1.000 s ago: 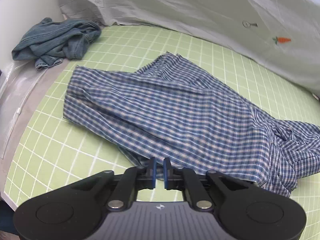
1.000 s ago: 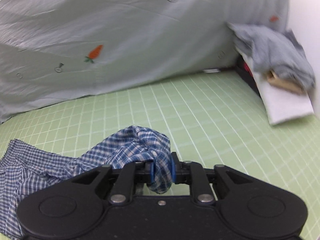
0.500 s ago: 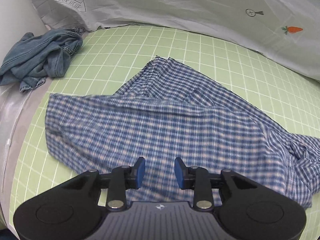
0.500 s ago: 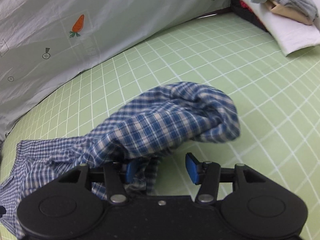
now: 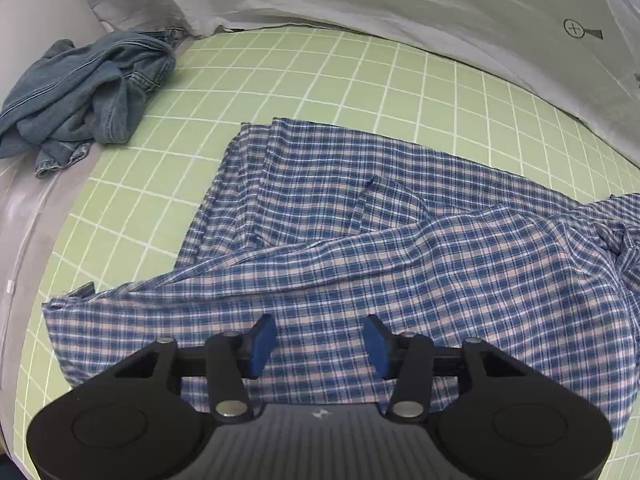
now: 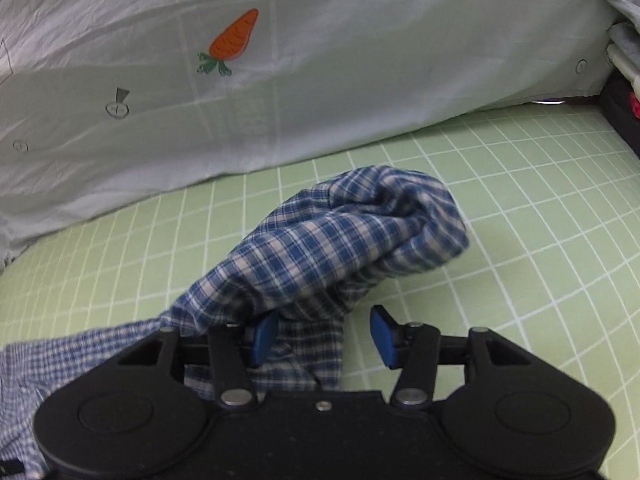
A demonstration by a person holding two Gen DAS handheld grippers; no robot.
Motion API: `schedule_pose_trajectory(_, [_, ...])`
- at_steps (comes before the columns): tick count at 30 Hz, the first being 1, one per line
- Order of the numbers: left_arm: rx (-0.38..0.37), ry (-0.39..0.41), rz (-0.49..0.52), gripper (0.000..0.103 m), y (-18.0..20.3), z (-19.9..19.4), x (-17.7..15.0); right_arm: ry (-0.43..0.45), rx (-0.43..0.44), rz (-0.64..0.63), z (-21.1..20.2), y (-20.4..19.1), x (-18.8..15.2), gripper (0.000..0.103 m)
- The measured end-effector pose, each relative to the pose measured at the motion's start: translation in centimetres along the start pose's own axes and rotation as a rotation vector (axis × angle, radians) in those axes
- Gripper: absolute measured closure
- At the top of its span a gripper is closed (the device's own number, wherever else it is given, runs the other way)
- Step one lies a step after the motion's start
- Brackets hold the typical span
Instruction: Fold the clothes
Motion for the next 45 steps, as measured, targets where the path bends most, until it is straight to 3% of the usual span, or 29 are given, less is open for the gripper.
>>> schedule_pose_trajectory(2, [0.001,0.004,-0.012,0.039,-0.6,-0.5,-0.6,0.023,-0.021,0.034,-1.2,-0.7,-0.8,0.040])
schedule_pose_trajectory(4, [0.008,0.007,-0.023,0.028,-1.4,-1.2,-1.4,0.044,-0.033,0.077,-3.2,-1.2,-2.5,0.025])
schedule_pose_trajectory(6, [0.010,0.013,-0.027,0.024,-2.3,-1.9,-2.3,0.055,-0.016,0.123,-5.2,-1.8,-4.6,0.016])
schedule_pose_trajectory(10, [0.001,0.012,-0.027,0.019,-4.0,-2.7,-4.3,0.051,0.050,0.183,-8.4,-4.7,-9.2,0.013])
schedule_pose_trajectory(18, [-0.026,0.029,-0.015,0.019,-7.0,-3.8,-6.6,0.034,0.176,0.109,-9.6,-12.6,-13.4,0.014])
schedule_pose_trajectory(20, [-0.033,0.035,-0.012,0.019,-7.7,-4.1,-7.1,0.034,0.202,0.098,-9.0,-14.1,-13.9,0.020])
schedule_pose_trajectory(22, [-0.041,0.040,-0.008,0.019,-8.4,-4.4,-7.6,0.028,0.207,0.089,-7.9,-15.3,-14.3,0.033])
schedule_pose_trajectory(25, [-0.051,0.049,-0.003,0.019,-9.4,-4.8,-8.4,0.007,0.232,0.080,-7.2,-15.9,-14.9,0.088])
schedule_pose_trajectory(27, [-0.058,0.054,0.000,0.019,-10.1,-5.1,-8.9,0.008,0.236,0.047,-7.6,-15.9,-15.1,0.103])
schedule_pose_trajectory(31, [-0.046,0.045,-0.046,0.019,-11.2,-5.6,-10.1,0.035,0.218,-0.010,-10.1,-14.1,-15.2,0.103])
schedule_pose_trajectory(37, [-0.028,0.050,-0.120,0.019,-10.9,-7.1,-11.3,0.083,0.149,-0.040,-14.5,-7.7,-14.3,0.103])
schedule_pose_trajectory(43, [-0.041,0.078,-0.144,0.019,-8.4,-9.2,-13.0,0.177,-0.046,-0.088,-18.6,2.5,-10.6,0.103])
schedule_pose_trajectory(45, [-0.058,0.087,-0.151,0.019,-7.8,-9.8,-13.7,0.184,-0.106,-0.039,-19.2,6.6,-9.7,0.102])
Point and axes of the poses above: each gripper's, at about its wrist camera, not at the fingertips, and z roughly the way its jaws point, y to its right, x to its top, the point moved 8 cm from there along z, roughly the way its jaws point, and after that the axes turned 15 degrees about x, right-handed, at the moved point
